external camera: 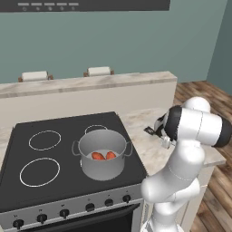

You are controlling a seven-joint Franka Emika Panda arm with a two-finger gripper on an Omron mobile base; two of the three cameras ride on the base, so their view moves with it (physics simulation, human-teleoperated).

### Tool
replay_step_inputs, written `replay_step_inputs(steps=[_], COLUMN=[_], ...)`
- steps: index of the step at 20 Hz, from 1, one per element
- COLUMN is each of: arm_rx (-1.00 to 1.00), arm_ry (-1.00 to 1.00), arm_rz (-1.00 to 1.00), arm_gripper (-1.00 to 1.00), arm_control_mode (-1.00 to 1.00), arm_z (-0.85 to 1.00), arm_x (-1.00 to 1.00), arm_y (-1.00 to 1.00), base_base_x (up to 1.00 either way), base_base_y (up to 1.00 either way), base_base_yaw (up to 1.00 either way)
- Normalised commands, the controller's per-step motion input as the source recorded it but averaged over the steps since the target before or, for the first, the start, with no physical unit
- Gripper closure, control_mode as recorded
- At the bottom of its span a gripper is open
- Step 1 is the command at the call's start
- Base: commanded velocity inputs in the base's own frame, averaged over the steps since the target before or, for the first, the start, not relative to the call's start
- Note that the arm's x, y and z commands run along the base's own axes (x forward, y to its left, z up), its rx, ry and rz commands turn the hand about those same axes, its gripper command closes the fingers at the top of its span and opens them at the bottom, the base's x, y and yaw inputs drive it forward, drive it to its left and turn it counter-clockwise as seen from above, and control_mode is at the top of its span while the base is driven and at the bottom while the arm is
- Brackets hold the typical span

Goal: Put the sweet potato and sweet potato in the pot. Retrieve the spatula and lightly stir the vegetables in the pot.

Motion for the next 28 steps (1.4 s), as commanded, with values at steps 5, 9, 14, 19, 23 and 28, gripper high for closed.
replay_step_inputs(steps=[5, 9, 14, 19, 23, 28], arm_rx=[0.0, 0.01, 0.03, 0.05, 0.03, 0.01], arm_ry=[0.0, 0.0, 0.01, 0.01, 0.0, 0.0], arm_rz=[0.0, 0.0, 0.0, 0.0, 0.0, 0.0], arm_gripper=[-1.0, -1.0, -1.0, -1.0, -1.0, -1.0], arm_control_mode=[-1.0, -1.0, -1.0, -1.0, -1.0, -1.0], arm_z=[-0.28, -0.17, -0.26, -0.38, -0.21, -0.06], arm_x=[0.0, 0.0, 0.0, -0.01, -0.03, -0.09], arm_y=[0.0, 0.0, 0.0, 0.0, 0.0, 0.0], base_base_x=[0.0, 0.0, 0.0, 0.0, 0.0, 0.0], base_base_y=[0.0, 0.0, 0.0, 0.0, 0.0, 0.0], base_base_yaw=[0.0, 0.0, 0.0, 0.0, 0.0, 0.0])
